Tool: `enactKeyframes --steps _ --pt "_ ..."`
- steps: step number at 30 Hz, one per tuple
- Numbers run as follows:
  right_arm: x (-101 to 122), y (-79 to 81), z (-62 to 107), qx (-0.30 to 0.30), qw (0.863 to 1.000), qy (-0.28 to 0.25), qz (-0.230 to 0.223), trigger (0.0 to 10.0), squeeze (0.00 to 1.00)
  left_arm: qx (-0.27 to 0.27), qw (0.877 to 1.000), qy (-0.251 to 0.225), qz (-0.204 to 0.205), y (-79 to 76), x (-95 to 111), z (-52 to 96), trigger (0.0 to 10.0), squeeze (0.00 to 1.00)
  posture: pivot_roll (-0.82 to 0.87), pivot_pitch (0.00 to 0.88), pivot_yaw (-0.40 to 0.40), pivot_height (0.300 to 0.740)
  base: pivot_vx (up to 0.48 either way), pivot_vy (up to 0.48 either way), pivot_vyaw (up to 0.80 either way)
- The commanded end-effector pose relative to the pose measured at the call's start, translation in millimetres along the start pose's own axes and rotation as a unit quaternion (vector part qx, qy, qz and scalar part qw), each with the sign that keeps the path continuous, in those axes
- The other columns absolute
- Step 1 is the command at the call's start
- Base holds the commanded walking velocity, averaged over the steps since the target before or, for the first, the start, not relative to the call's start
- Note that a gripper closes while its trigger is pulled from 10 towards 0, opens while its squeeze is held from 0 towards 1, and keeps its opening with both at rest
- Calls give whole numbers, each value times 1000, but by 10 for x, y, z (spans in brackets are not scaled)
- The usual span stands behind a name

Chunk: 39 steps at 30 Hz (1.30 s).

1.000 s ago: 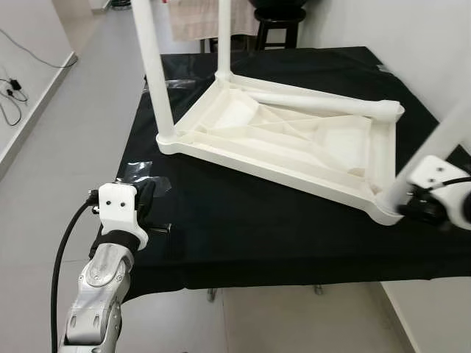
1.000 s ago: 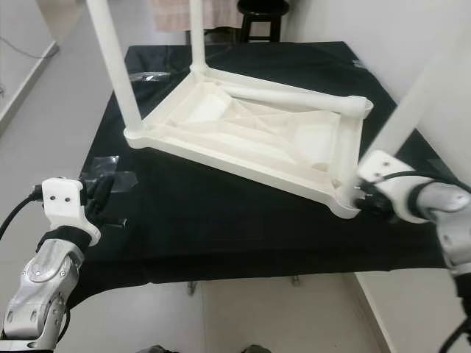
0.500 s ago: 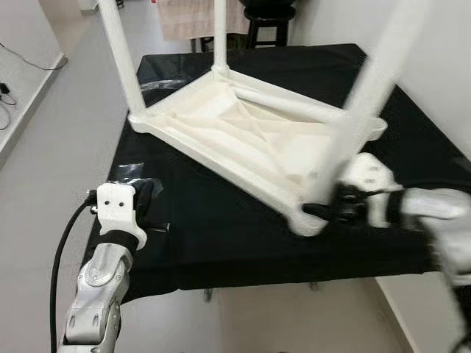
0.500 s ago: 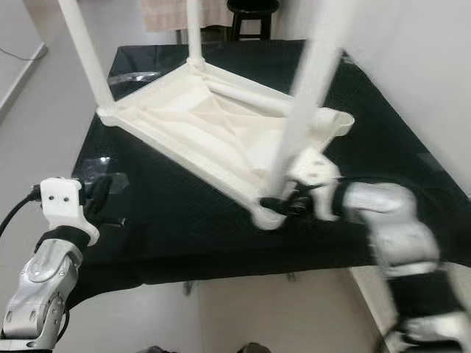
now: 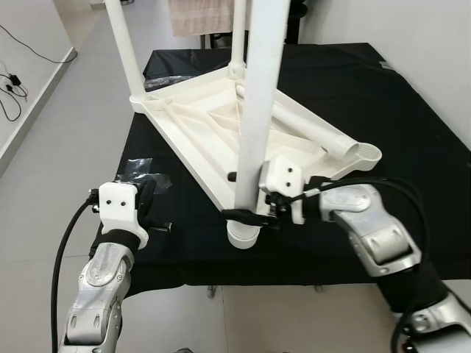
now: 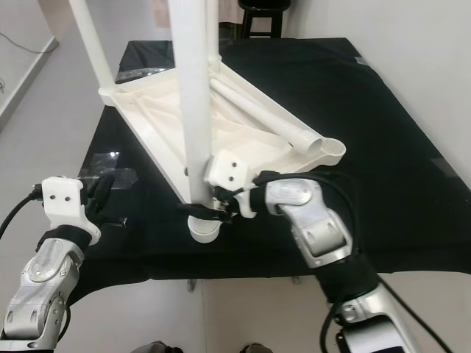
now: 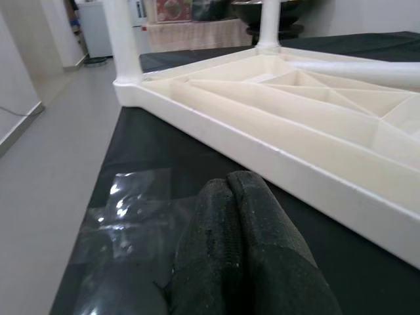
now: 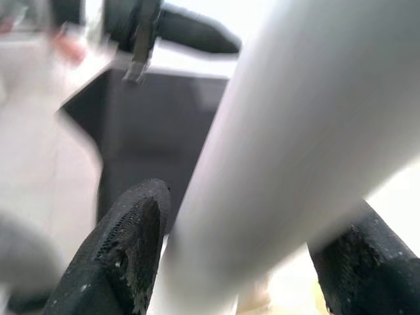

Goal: Building children table

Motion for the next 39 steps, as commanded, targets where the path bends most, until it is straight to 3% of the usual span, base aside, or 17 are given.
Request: enactKeyframes --steps 1,4,7,9,10,13,15,20,24,29,30,31,32,33,35,39 --pt "8 20 16 26 1000 -1 8 10000 0 2 1000 9 -3 5 -27 29 10000 0 15 136 -21 740 0 0 0" --pt "-144 -9 284 105 992 68 16 10000 0 -3 1000 17 -6 -23 -48 82 10000 0 25 152 -28 740 0 0 0" --pt "-168 -24 335 121 989 82 16 10000 0 -5 1000 20 -7 -37 -58 106 10000 0 25 152 -28 740 0 0 0" --pt "-269 -205 390 111 983 143 41 10000 0 -20 999 35 -4 -109 -97 248 10000 0 49 194 -36 740 0 0 0" --pt "-269 -205 390 111 983 143 41 10000 0 -20 999 35 -4 -109 -97 248 10000 0 49 194 -36 740 0 0 0" --pt "-409 -450 366 71 969 220 85 10000 0 -60 997 51 3 -243 -129 423 10000 0 60 211 -39 740 0 0 0" --pt "-409 -450 366 71 969 220 85 10000 0 -60 997 51 3 -243 -129 423 10000 0 60 211 -39 740 0 0 0" --pt "-441 -602 236 55 956 261 121 10000 0 -87 995 53 1 -315 -113 592 10000 0 91 254 -53 740 0 0 0" --pt "-384 -647 160 78 948 276 140 10000 0 -96 994 55 -5 -344 -96 671 10000 0 106 278 -70 740 0 0 0" --pt "-372 -740 147 105 923 329 171 10000 0 -106 992 62 -6 -391 -72 785 10000 0 109 294 -84 740 0 0 0" --pt "-378 -766 161 113 916 342 176 9333 0 -111 992 64 -5 -403 -68 812 10000 0 108 298 -89 740 0 0 0" --pt "-378 -766 161 113 916 342 176 9333 0 -111 992 64 -5 -403 -68 812 10000 0 108 298 -89 740 0 0 0" --pt "-382 -781 180 120 911 352 176 6941 0 -115 991 65 -5 -412 -66 831 10000 0 107 297 -90 740 0 0 0" --pt "-379 -794 195 124 908 358 178 0 0 -117 991 66 -3 -418 -67 842 10000 0 107 297 -91 740 0 0 0" --pt "-355 -812 208 130 909 355 177 0 0 -119 991 67 -2 -424 -68 856 10000 0 106 291 -91 740 0 0 0" --pt "-291 -816 187 133 923 326 156 0 0 -121 990 68 -5 -424 -69 852 10000 0 105 282 -86 740 0 0 0"
Point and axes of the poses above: a point about 5 cm out from each wrist's last joint towards the gripper, its own z axis pointing back from the gripper into the wrist, its own x axis along the axis of the wrist's last joint, y = z × x, the point moved 2 cm from there along -z, pointing out of the wrist towards the gripper, and after that the axes turned 3 degrees about -z, right-handed, at the moved point
